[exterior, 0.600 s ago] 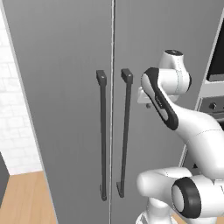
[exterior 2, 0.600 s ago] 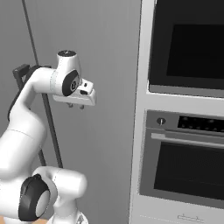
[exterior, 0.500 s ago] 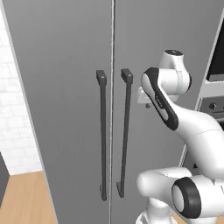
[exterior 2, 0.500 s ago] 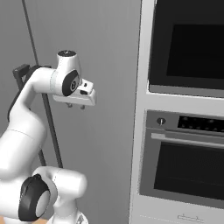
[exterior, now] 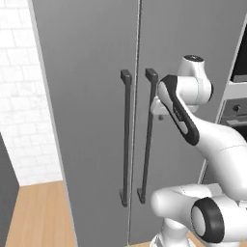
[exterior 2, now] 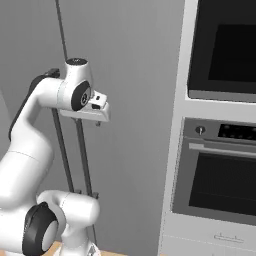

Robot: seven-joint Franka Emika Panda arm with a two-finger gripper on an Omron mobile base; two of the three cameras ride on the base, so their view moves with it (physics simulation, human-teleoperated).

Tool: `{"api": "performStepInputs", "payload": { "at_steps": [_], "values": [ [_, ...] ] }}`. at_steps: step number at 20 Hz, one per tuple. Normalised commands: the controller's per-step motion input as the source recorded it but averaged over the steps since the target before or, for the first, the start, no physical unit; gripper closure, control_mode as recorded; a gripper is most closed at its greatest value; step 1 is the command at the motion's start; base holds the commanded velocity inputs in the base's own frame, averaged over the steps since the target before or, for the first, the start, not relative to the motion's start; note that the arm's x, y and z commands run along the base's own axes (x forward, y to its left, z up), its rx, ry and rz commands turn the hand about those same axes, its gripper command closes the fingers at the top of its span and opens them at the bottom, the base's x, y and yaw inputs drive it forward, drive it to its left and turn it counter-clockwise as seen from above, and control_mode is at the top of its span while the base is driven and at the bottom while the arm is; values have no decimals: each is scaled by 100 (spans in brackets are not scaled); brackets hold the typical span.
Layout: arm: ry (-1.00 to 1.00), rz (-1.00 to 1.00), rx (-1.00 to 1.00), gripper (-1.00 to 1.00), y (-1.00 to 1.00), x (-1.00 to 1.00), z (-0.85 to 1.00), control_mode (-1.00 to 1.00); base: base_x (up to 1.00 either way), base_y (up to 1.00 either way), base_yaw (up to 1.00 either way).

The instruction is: Take the strawberry from the fridge and place it on top of the pancake, located on the dining counter.

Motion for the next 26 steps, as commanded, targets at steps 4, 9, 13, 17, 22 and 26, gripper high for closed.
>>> {"api": "performStepInputs", "payload": {
  "at_steps": [4,9,13,17,22,26],
  "values": [
    [0,0,0,-100,0,0,0,100,0,59,0],
    [0,0,0,-100,0,0,0,100,-10,11,0],
    [0,0,0,-100,0,0,0,100,-53,0,-2],
    [0,0,0,-100,0,0,0,100,-71,0,-3],
    [0,0,0,-100,0,0,0,100,-46,0,-5],
    [0,0,0,-100,0,0,0,100,-19,0,-7]
  ]
}}
